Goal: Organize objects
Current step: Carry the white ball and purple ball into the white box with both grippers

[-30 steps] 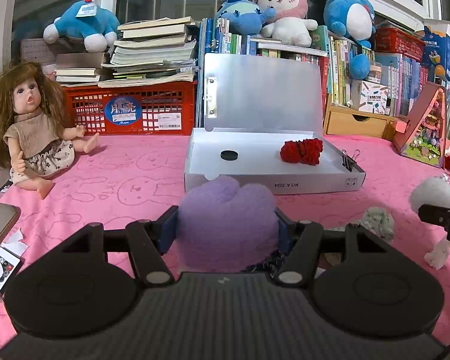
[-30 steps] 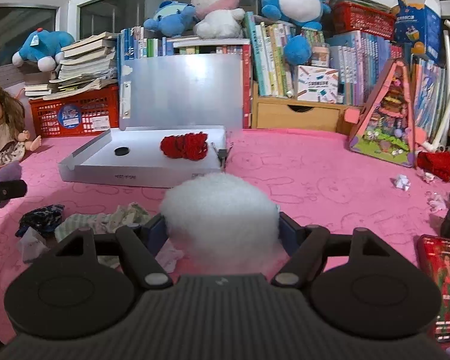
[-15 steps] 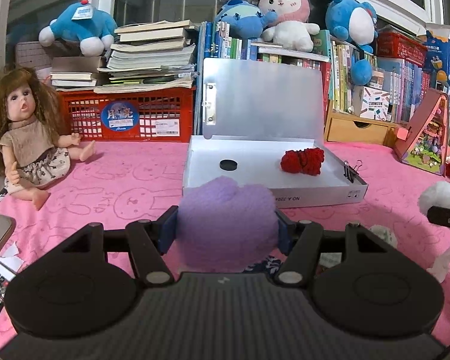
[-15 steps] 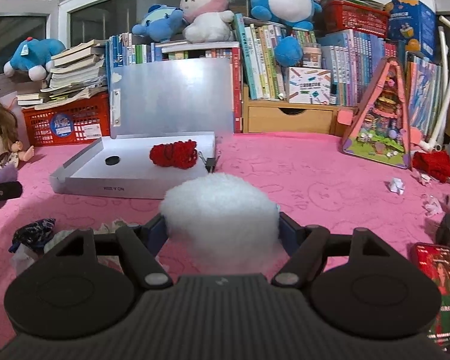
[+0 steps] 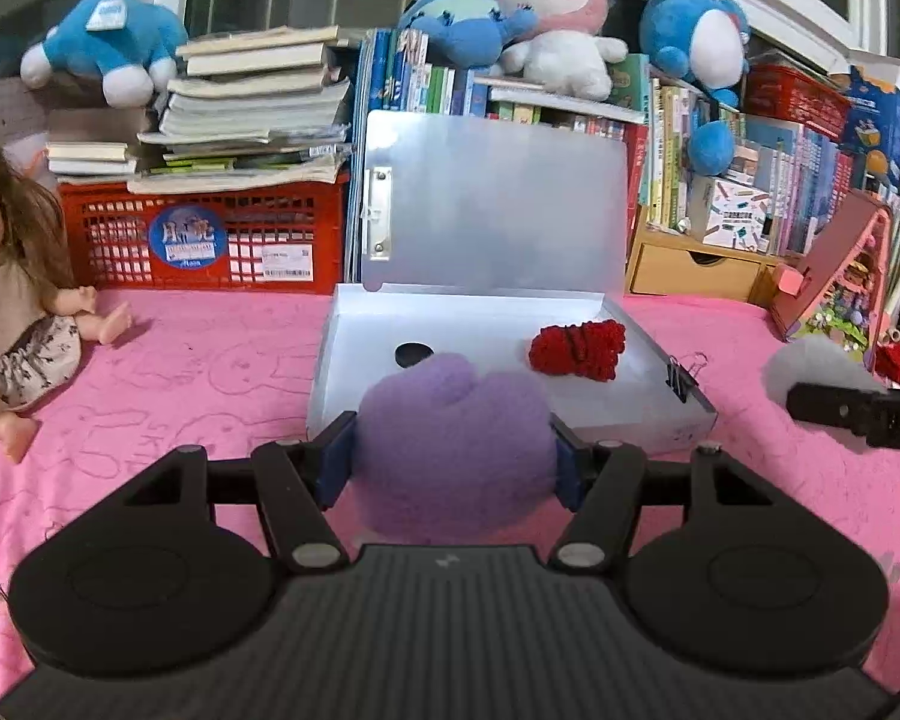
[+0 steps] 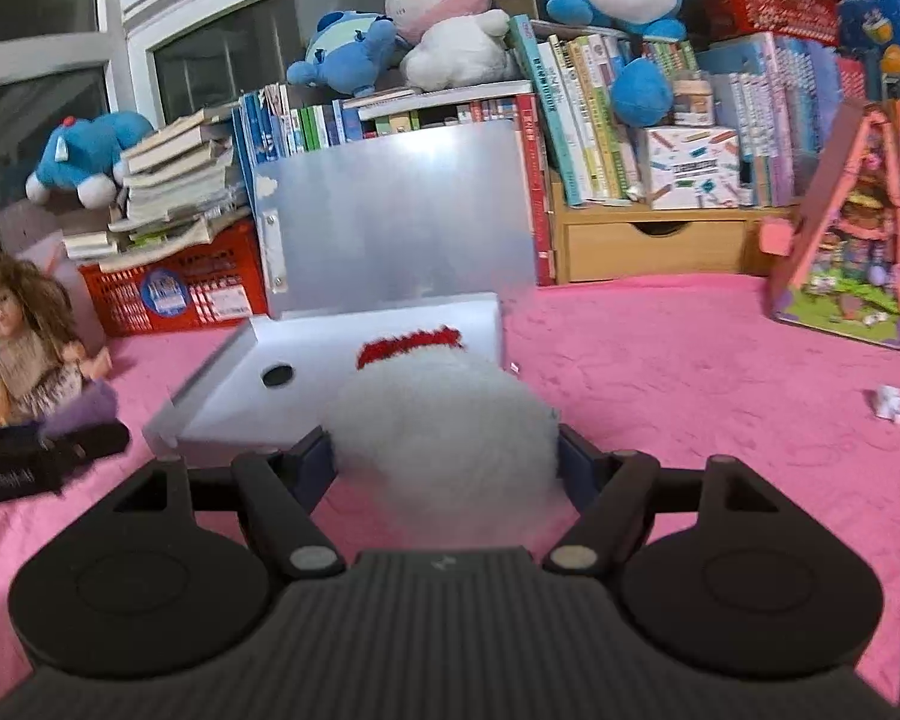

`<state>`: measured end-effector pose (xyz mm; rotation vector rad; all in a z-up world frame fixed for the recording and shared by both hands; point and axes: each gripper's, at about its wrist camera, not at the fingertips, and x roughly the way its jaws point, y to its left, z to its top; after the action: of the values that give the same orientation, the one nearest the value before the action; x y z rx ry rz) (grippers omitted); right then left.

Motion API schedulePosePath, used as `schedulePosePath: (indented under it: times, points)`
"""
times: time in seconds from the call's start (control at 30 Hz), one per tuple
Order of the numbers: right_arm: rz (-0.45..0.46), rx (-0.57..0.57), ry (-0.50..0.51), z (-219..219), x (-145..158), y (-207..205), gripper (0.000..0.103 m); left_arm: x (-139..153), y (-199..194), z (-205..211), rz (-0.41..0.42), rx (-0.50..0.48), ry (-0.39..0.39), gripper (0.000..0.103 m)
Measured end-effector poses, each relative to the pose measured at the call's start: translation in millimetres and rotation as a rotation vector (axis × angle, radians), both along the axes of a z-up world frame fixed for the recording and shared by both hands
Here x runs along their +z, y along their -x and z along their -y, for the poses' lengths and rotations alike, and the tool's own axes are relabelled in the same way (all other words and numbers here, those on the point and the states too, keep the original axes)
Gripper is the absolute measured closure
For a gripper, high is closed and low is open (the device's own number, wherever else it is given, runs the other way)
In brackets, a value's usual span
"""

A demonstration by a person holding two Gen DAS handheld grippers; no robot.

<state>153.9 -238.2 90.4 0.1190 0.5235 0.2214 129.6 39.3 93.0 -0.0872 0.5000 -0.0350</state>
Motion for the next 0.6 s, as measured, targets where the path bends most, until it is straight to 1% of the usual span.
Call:
schedulePosePath:
  times: [0.17,0.3,0.37,0.43,0.6]
  points:
    - [-0.048,0.031,-0.051,-6.6,7.2,-35.0,0.027,6.3,-30.7,-2.4,-0.029,0.01,0.02,0.034]
    - [-0.103,0.06,-0.091,-11.5,4.0,-64.3,0.027,6.8,-58.5,-3.4,-0.039,-0.005,0.04,0.034]
    - [-0.138,0.077,-0.111,-14.3,-2.2,-80.2,0.027,2.1,-74.7,-3.2,-0.046,-0.024,0.045,0.034]
    - [-0.177,0.073,-0.12,-17.2,-10.5,-96.9,0.027,-5.0,-91.4,-3.1,-0.076,-0.014,0.041,0.034]
    - [-0.221,0.086,-0.127,-28.3,-22.9,-121.5,0.027,-20.1,-125.7,-5.3,-0.145,0.015,0.05,0.034]
